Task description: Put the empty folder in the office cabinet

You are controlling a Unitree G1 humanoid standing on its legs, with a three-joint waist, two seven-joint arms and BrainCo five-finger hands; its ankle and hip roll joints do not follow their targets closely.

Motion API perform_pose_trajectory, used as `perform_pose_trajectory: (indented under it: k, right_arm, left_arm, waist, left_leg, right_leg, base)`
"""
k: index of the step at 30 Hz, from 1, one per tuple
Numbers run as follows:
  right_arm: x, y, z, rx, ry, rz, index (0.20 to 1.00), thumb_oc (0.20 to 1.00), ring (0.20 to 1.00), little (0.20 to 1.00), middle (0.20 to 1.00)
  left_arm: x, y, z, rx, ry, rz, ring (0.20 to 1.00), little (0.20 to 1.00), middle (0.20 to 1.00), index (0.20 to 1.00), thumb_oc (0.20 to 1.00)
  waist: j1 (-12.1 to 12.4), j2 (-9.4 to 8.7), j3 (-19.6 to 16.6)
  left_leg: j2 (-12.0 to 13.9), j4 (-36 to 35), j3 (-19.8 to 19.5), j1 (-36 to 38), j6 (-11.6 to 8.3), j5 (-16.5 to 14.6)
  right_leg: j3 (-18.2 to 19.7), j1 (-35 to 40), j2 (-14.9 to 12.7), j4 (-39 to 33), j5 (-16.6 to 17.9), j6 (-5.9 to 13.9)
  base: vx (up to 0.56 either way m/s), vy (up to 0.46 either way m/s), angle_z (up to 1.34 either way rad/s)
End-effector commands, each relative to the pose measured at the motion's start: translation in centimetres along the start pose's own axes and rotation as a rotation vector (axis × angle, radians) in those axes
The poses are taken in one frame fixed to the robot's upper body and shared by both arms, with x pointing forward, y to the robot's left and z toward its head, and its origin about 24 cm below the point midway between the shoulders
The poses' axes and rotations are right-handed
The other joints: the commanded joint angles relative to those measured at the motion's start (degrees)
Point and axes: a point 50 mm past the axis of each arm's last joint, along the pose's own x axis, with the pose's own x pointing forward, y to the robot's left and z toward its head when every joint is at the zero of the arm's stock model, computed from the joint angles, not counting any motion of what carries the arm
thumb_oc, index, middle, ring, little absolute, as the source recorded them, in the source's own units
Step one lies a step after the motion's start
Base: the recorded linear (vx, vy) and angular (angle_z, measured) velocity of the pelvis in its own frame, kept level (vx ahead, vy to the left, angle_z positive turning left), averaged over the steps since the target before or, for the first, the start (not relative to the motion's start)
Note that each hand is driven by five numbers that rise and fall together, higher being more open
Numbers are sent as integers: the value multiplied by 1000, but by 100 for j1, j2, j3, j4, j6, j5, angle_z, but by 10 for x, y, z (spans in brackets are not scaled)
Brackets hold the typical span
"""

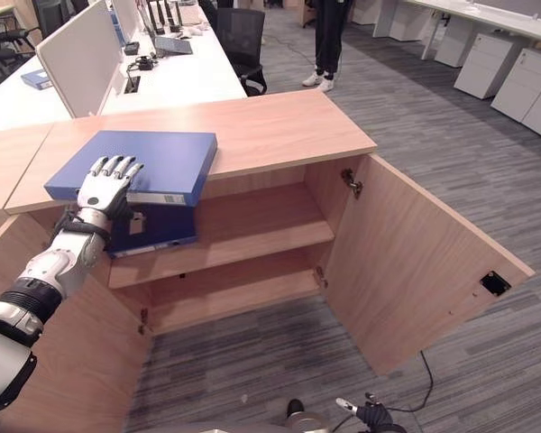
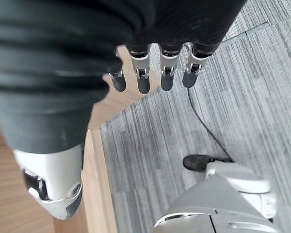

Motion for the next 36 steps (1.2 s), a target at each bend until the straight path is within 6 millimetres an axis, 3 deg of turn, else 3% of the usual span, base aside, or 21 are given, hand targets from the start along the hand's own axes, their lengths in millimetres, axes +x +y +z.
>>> perform_pose_trajectory:
  k: [1,14,15,16,17,29,36]
  right_arm:
    - [4,-14,24,-66,-81,-33,1000,1000,1000,1000,1000]
    - [3,-18,17,-59,-63,-44,1000,1000,1000,1000,1000]
    - [3,-18,18,-61,-64,-42,1000,1000,1000,1000,1000]
    - [3,-17,18,-62,-67,-40,1000,1000,1000,1000,1000]
    - [3,-17,19,-62,-69,-40,1000,1000,1000,1000,1000]
    - [4,-17,22,-30,-76,-45,1000,1000,1000,1000,1000]
    - [4,-17,19,32,-68,-52,1000,1000,1000,1000,1000]
  left_arm:
    - [32,47,-21,25,89,140,1000,1000,1000,1000,1000]
    - [33,42,-25,32,105,108,1000,1000,1000,1000,1000]
    - [32,43,-26,37,105,110,931,931,931,931,931]
    - [32,43,-26,36,101,107,526,526,526,526,526]
    - [33,43,-25,36,100,106,200,200,200,200,200]
    - [34,41,-18,-48,102,119,200,200,200,200,200]
    - [36,57,-13,-98,76,195,200,200,200,200,200]
  waist:
    - [-114,89,152]
    - [-221,61,127]
    - [-216,60,130]
    - [-217,62,132]
    - [-218,67,135]
    - [-257,60,138]
    - [-212,25,150]
  left_leg:
    - [394,71,-64,256,-554,-482]
    - [396,71,54,286,-553,-492]
    - [398,71,86,288,-550,-494]
    - [395,71,92,287,-549,-494]
    - [394,71,94,284,-551,-493]
    - [376,71,44,225,-538,-488]
    - [382,71,8,192,-531,-492]
  right_leg:
    - [0,490,-407,108,-765,844]
    - [116,438,-398,70,-702,864]
    - [133,429,-393,71,-698,868]
    - [143,426,-393,73,-699,872]
    - [144,420,-394,75,-699,872]
    - [115,378,-429,106,-690,867]
    - [97,361,-421,117,-699,863]
  base:
    - [0,0,0]
    - [-5,14,-7]
    - [-7,4,-6]
    - [-7,9,-10]
    - [-6,15,-11]
    - [1,3,-1]
    - [0,0,0]
